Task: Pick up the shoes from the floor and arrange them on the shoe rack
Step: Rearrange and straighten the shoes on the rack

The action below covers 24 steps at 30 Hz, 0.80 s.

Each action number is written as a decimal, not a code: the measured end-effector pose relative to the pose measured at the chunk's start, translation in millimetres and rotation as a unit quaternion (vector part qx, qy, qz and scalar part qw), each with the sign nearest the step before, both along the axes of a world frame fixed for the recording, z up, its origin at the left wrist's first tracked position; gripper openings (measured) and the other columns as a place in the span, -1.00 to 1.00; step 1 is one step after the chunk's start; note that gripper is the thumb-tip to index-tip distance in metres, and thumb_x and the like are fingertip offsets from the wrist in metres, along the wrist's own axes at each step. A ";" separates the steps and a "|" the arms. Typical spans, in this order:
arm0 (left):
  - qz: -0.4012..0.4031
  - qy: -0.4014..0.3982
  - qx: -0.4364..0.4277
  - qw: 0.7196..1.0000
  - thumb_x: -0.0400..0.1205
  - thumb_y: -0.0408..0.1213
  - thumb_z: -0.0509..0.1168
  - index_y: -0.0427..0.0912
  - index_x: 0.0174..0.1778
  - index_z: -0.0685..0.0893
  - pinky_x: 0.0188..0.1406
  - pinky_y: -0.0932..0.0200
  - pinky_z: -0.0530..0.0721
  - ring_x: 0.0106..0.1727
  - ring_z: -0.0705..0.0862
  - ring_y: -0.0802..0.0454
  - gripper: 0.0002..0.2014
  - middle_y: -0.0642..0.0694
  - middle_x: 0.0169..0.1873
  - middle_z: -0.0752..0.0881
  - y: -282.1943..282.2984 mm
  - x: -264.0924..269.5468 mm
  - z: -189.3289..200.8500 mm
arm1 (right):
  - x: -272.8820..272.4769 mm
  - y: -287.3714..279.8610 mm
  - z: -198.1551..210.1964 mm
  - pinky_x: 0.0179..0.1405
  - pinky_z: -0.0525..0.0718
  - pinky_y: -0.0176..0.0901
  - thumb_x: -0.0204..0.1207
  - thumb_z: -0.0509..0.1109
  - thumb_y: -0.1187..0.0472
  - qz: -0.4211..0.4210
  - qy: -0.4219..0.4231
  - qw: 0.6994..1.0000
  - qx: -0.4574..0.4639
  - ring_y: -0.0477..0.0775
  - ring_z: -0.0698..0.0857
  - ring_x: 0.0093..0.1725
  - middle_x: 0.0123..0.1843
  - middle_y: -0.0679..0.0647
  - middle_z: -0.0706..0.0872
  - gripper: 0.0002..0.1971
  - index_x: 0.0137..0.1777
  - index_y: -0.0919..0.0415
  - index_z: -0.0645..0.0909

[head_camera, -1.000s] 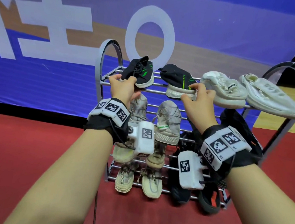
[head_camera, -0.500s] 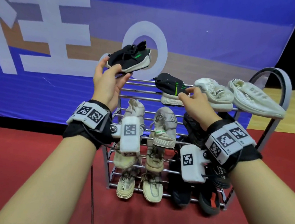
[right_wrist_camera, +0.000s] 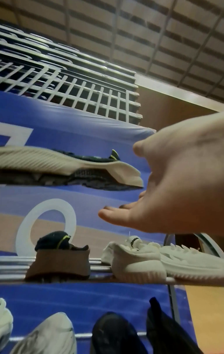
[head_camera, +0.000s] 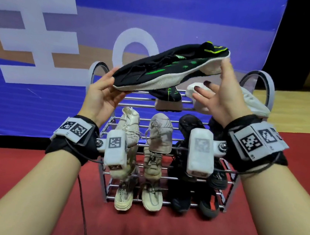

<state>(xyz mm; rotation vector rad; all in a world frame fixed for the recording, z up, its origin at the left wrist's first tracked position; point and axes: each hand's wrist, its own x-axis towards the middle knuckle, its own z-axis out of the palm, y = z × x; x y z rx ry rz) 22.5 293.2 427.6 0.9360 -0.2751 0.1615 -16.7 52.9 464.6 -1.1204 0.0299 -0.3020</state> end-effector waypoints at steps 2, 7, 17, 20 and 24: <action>-0.007 0.004 0.026 1.000 0.65 -0.41 0.08 -0.06 -0.07 0.77 -0.22 0.27 0.76 -0.29 0.78 0.11 -0.66 -0.01 -0.26 0.84 -7.4 -1.4 0.3 | -6.6 -10.3 0.1 0.08 0.67 0.09 0.57 0.18 -0.26 0.018 -0.008 0.996 0.082 0.22 0.68 0.18 0.24 0.13 0.63 -0.51 0.36 0.01 0.45; -0.010 0.021 0.033 0.999 0.67 -0.33 0.08 -0.08 -0.33 0.84 -0.48 0.36 0.67 -0.59 0.66 0.19 -0.56 0.01 -0.52 0.76 -8.1 -4.7 3.9 | -17.2 -42.7 -18.8 -0.09 0.70 0.13 0.48 0.21 -0.34 0.004 0.046 0.986 0.161 0.18 0.69 0.17 0.27 0.17 0.67 -0.35 0.33 0.17 0.55; 0.125 0.127 0.171 0.969 0.69 0.03 0.17 -0.04 -0.13 0.59 -0.33 0.28 0.68 -0.27 0.68 0.15 -0.75 0.01 -0.32 0.70 2.0 12.7 13.7 | -1.0 -31.0 -44.9 -0.47 0.74 -0.07 0.64 0.13 -0.09 0.019 0.137 0.983 -0.118 -0.06 0.78 -0.44 -0.16 -0.01 0.79 -0.73 0.14 -0.03 0.60; 0.139 0.130 0.163 0.968 0.71 0.06 0.10 -0.04 -0.07 0.59 -0.44 0.23 0.65 -0.20 0.67 0.09 -0.72 0.00 -0.21 0.70 -1.1 15.6 17.6 | 3.0 -23.4 -51.1 -0.36 0.77 -0.07 0.63 0.18 -0.07 0.046 0.143 0.981 -0.126 -0.02 0.78 -0.43 -0.30 0.01 0.81 -0.71 -0.01 0.07 0.66; 0.027 0.091 0.076 0.993 0.76 -0.02 -0.06 -0.13 -0.20 0.58 -0.25 0.21 0.69 -0.52 0.70 0.17 -0.59 0.04 -0.62 0.69 -18.7 7.2 27.8 | 7.0 -14.5 -48.7 -0.08 0.74 0.09 0.68 0.11 -0.03 0.045 0.118 0.990 -0.057 0.12 0.78 -0.19 -0.03 0.14 0.80 -0.65 0.27 0.13 0.58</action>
